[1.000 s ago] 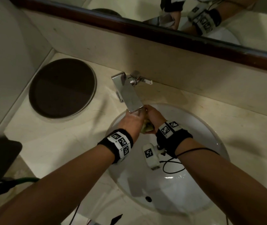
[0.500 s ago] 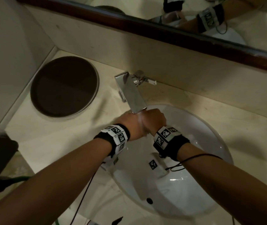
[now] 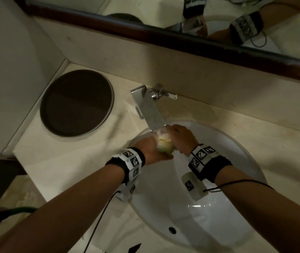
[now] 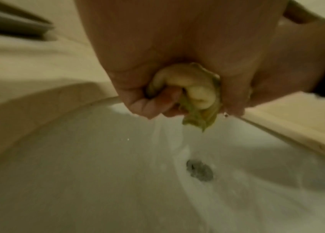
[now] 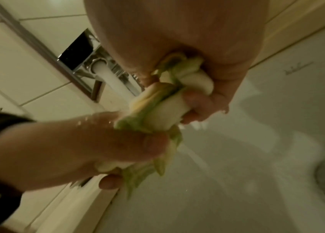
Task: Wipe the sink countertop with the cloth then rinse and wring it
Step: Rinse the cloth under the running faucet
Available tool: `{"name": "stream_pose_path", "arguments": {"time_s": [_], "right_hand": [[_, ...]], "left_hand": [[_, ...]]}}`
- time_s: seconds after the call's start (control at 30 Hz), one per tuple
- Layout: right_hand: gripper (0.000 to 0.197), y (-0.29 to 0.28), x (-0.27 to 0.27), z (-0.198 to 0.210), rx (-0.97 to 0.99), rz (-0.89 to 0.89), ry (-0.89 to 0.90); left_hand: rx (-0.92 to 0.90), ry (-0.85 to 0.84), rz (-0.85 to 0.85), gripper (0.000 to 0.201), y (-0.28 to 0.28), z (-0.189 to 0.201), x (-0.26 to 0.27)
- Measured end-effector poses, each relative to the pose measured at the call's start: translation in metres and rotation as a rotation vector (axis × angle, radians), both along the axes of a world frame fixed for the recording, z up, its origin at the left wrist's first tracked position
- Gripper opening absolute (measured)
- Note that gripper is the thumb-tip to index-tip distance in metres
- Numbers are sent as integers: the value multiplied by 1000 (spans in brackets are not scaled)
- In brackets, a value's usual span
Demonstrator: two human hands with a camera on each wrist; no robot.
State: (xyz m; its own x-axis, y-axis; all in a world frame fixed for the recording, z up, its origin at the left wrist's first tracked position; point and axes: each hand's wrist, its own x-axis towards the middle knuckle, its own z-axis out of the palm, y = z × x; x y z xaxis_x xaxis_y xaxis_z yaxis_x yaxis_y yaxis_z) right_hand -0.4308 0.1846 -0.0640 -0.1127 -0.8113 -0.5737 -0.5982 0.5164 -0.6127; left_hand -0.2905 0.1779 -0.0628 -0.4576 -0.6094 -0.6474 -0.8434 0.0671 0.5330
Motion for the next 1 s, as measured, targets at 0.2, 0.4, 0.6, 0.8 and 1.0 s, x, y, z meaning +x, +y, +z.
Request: {"name": "stream_pose_path", "arguments": {"time_s": [0.2,0.4,0.6,0.8,1.0], "right_hand": [[38,3,0,-1,-95,78,168],[25,7,2,11,-315,65,230],[17,5,-7,-1,-268,85,105],[33,3,-17,-10,-87,-1,-4],[26,10,7,7,53,-247,-478]], "left_hand": [[-193,-199,-81,81,-2,5,0],[-214,-266,-77,61,-12,13,5],[-137,-282,-70,47,-15,15,4],[-163,-289,-68,43,-16,12,-2],[-257,-177,-37,39,-11,18,-5]]}}
